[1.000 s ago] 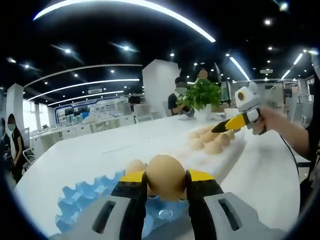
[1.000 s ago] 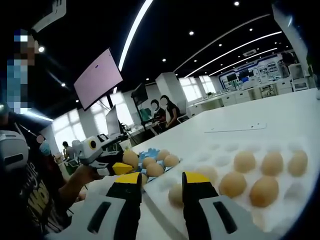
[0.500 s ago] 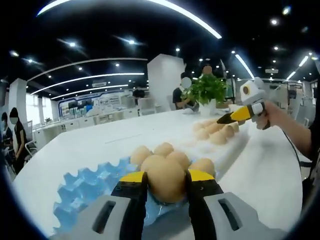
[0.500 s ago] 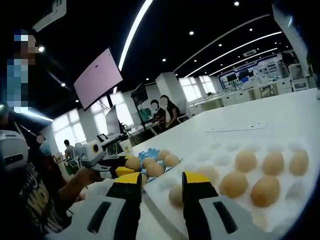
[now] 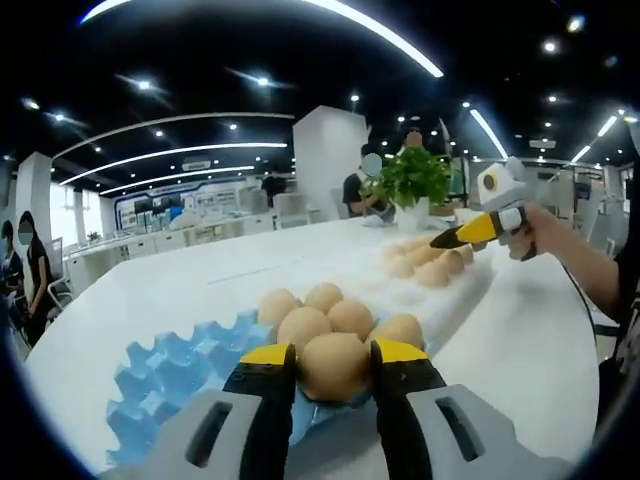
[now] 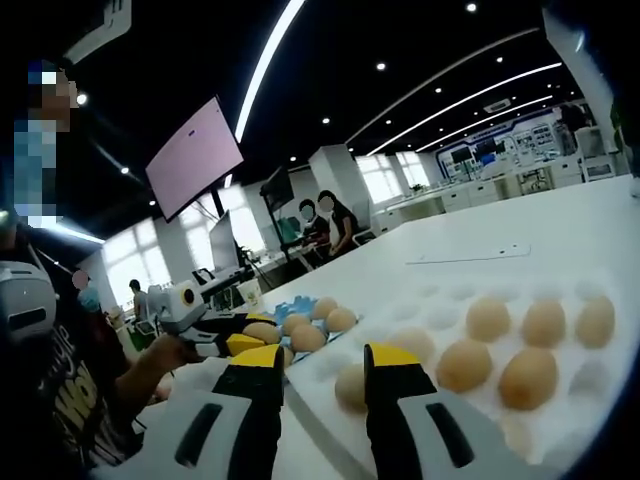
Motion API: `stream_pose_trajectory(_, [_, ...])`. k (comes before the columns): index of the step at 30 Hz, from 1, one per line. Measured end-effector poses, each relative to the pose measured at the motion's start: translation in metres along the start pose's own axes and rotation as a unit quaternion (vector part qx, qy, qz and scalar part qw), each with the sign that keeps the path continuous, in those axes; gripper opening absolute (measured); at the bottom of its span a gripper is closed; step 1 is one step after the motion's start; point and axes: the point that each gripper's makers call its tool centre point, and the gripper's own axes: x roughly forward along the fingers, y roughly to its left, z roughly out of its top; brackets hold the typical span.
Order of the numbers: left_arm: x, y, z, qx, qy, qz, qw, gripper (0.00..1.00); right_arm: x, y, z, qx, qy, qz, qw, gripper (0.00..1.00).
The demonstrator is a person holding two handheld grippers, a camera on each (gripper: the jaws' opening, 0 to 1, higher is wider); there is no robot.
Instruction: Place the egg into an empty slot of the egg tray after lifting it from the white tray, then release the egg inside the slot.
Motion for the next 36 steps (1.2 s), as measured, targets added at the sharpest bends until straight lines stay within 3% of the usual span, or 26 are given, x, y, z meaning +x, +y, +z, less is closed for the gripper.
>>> stream_pose_trajectory(14, [0.004,0.001,0.001,-0.007,-0.005,-0.005,1.0000,0.28,-0.009,-0.005,0.001,-0.003,-0.003,-0.013,0.9999,0.33])
stream_pose_trajectory(18, [0.002,0.005,0.006,-0.001,-0.013,0.003,0.9999,0.40,-0.011,-0.008,0.003,-0.013,-0.001,-0.021,0.9997,0.33])
stream_pose_trajectory(28, [0.000,-0.005,0.015,-0.004,-0.024,-0.005,0.9997,0.43,-0.023,-0.018,0.019,-0.040,-0.011,-0.043,0.9982,0.33])
stream_pose_trajectory(36, [0.001,-0.007,0.019,-0.004,-0.030,-0.010,0.9995,0.46,-0.041,-0.038,0.036,-0.067,-0.022,-0.084,0.9940,0.33])
